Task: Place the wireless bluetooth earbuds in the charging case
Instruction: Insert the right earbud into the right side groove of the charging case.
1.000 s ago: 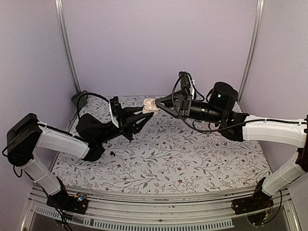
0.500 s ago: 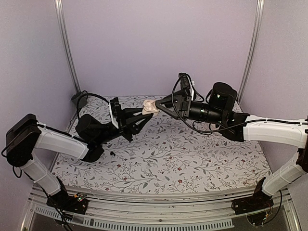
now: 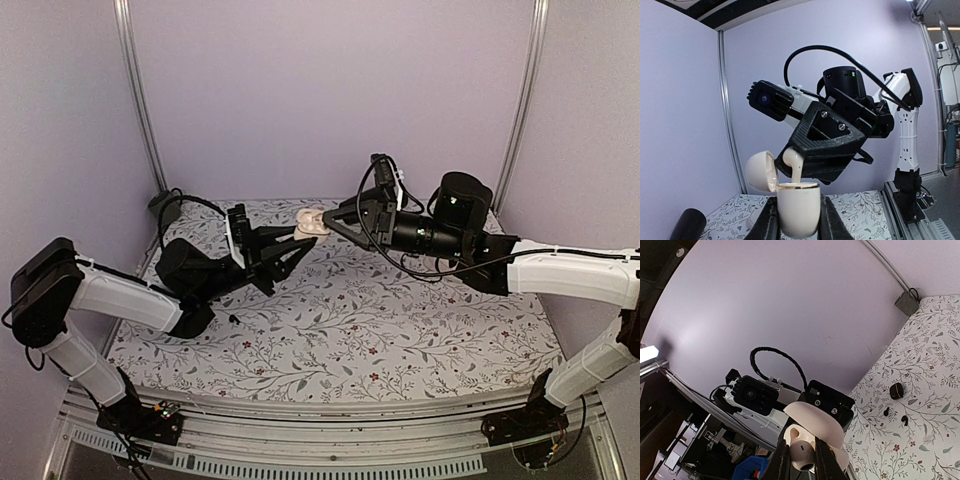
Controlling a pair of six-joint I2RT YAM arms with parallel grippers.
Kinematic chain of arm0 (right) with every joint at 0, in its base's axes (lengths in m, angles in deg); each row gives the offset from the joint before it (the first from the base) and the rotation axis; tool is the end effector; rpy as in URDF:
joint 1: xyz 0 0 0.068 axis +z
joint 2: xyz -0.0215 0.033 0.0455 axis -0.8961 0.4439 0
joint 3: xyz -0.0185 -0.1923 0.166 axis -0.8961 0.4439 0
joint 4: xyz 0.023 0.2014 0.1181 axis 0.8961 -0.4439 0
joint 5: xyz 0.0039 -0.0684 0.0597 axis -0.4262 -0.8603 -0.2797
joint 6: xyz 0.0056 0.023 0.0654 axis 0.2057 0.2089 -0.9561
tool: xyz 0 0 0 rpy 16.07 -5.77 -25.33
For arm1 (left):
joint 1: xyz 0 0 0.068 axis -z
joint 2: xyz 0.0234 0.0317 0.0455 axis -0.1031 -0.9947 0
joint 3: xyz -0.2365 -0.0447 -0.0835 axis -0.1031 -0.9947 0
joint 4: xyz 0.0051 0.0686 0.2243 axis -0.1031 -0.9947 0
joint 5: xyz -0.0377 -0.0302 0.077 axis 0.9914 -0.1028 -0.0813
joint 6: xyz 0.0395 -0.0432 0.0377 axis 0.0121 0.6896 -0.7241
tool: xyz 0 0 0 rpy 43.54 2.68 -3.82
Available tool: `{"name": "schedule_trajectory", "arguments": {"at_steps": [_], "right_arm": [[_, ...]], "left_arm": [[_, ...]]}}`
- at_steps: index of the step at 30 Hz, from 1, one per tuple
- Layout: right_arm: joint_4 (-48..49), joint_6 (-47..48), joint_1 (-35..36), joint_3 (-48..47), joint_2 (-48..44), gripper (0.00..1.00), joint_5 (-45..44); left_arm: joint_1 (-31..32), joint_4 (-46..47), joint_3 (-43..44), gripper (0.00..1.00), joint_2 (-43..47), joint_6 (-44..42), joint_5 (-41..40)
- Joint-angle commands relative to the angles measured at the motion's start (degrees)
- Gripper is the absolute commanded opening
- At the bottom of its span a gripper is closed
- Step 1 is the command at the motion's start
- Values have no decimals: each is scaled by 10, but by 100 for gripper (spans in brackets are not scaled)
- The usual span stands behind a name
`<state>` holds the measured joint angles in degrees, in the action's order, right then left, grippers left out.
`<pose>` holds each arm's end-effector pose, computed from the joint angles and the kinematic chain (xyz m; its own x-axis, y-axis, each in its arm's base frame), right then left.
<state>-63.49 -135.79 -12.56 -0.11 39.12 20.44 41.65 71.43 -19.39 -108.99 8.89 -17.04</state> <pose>0.1893 0.2737 0.3361 -0.7001 0.2052 -0.6839 -0.6769 0.1144 0.7272 0.1857 -0.2405 0.2803 0.2222 -0.3820 -0.8970 0.9534 0.2777 0.1179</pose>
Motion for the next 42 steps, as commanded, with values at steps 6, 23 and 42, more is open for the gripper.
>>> {"name": "schedule_trajectory", "arguments": {"at_steps": [6, 23, 42], "right_arm": [[-70, 11, -9, 16, -11, 16, -51], [-95, 15, -9, 16, -13, 16, -62], [-177, 31, -6, -16, -6, 14, -98]], "left_arm": [[-4, 88, 3, 0, 41, -6, -4], [-6, 90, 3, 0, 42, -5, -6], [-6, 95, 5, 0, 35, -2, -6]]}}
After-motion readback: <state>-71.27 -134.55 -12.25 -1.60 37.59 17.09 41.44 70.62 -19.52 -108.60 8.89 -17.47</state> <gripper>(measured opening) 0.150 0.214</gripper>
